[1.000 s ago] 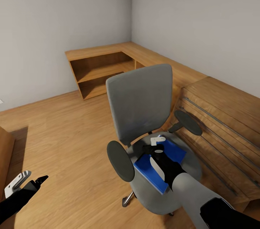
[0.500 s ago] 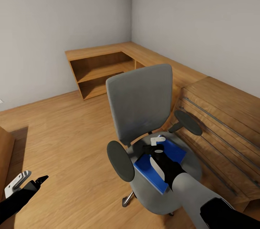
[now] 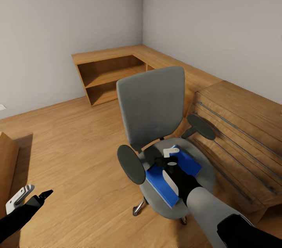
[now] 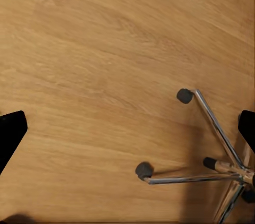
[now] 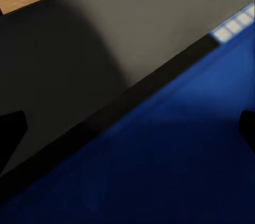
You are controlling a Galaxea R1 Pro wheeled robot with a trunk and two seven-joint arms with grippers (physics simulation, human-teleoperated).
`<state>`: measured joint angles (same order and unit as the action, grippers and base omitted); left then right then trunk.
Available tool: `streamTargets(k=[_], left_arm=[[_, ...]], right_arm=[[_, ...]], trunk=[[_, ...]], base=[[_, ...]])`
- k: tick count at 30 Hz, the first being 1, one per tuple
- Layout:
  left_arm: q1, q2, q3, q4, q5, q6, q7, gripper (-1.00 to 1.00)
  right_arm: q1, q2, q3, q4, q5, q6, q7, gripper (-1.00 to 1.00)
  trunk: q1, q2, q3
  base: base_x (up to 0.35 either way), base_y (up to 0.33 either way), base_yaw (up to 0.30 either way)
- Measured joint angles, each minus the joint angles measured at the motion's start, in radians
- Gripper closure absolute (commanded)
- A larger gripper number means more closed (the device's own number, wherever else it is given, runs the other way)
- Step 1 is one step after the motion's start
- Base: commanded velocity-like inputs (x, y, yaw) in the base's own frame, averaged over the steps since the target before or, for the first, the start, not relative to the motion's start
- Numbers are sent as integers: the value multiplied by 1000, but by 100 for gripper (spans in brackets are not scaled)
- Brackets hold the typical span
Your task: In the bedroom, organize the workspace by keeping the computer under the desk, ensuring the monitor is on the desk, placing the keyboard on the desk next to the monitor, placing the mouse on the desk next to the keyboard, moving the folder from the swivel chair onto the desk next to the mouse, stacking the notebook on top of the folder with the pen on top of the notebook, and positioning the swivel chair next to the desk.
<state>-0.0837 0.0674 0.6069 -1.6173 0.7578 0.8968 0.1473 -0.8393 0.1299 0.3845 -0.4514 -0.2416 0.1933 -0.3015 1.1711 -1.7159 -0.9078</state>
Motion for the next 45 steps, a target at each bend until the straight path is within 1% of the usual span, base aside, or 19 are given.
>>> streamTargets(k=[15,25,41,45], left_arm=[[0,0,0,0,0,1,0,-100],[0,0,1,0,0,1,0,-100],[0,0,1,0,0,1,0,-100],[0,0,1,0,0,2,0,-100]], right_arm=[[0,0,-1,-3,-4,0,0,-100],[0,-1,-3,-9,-4,-1,0,-100],[0,0,-2,-11,-5,0,1,-100],[0,-1,-4,-13,-6,0,0,-100]], trunk=[[0,0,0],[0,0,0],[0,0,0],[0,0,0]], base=[[-29,0,0],[-189,0,0],[-20,0,0],[-133,0,0]])
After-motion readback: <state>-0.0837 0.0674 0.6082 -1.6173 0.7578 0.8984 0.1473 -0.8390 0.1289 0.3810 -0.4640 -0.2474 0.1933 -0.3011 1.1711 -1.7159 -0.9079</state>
